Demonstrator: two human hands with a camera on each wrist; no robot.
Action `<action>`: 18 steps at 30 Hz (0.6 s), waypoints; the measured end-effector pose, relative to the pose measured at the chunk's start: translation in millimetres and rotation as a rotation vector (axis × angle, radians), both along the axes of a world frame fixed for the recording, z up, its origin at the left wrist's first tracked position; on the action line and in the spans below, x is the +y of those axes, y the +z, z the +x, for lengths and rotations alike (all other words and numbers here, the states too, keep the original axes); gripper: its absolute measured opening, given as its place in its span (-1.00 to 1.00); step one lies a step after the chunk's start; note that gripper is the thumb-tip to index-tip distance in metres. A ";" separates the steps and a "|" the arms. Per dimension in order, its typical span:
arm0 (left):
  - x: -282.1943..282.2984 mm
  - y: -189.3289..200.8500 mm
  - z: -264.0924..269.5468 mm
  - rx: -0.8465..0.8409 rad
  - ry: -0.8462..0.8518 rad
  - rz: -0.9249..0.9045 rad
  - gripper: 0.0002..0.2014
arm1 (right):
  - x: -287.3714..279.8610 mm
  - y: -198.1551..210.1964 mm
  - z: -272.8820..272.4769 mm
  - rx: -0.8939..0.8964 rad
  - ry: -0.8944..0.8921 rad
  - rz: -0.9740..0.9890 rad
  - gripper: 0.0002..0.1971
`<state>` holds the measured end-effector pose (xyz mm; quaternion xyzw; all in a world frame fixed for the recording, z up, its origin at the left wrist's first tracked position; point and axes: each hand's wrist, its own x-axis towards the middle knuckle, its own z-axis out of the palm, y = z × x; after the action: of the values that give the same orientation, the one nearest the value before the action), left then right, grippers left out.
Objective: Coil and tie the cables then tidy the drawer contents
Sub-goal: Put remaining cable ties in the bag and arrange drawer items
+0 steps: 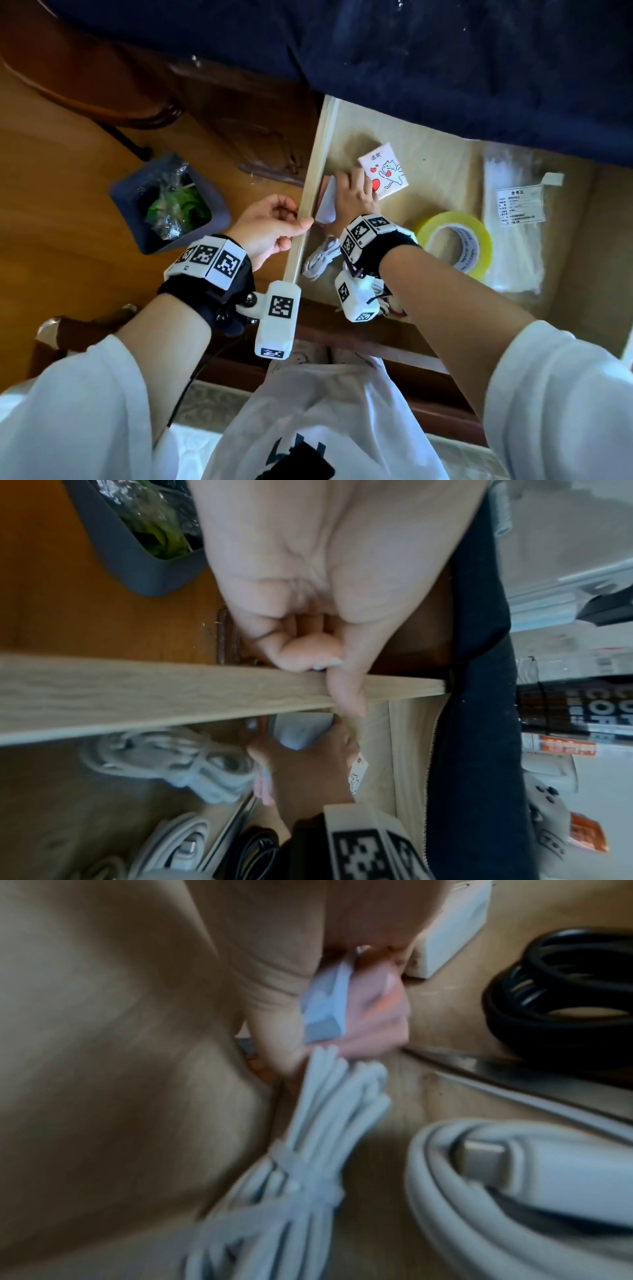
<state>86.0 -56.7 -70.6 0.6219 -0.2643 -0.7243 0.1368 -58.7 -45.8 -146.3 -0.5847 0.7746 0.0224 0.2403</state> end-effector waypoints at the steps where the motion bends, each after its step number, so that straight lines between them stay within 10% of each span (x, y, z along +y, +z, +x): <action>1: -0.2 -0.1 0.0 0.002 -0.001 0.001 -0.70 | -1.1 -1.7 -0.7 0.032 0.028 -0.009 -0.50; 8: -1.5 0.9 -0.9 -0.021 -0.026 0.009 -0.71 | 2.5 1.8 7.1 0.186 -0.030 -0.073 -0.43; 12: -7.2 10.2 -0.7 -0.173 -0.126 -0.023 -0.68 | 8.2 9.9 -1.0 0.011 -0.045 -0.082 0.11; 15: -12.1 29.3 -7.8 -0.164 -0.096 -0.160 -0.69 | 14.1 36.6 -29.6 -0.322 -0.130 -0.048 0.00; 18: -7.1 48.4 -31.6 0.007 -0.073 -0.186 -0.77 | 35.5 54.4 -77.8 -0.239 -0.292 -0.165 -0.23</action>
<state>54.4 -63.9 -22.2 0.5940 -0.3524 -0.7034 0.1684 -136.5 -10.3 -91.9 -0.4823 0.8163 -0.1456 0.2826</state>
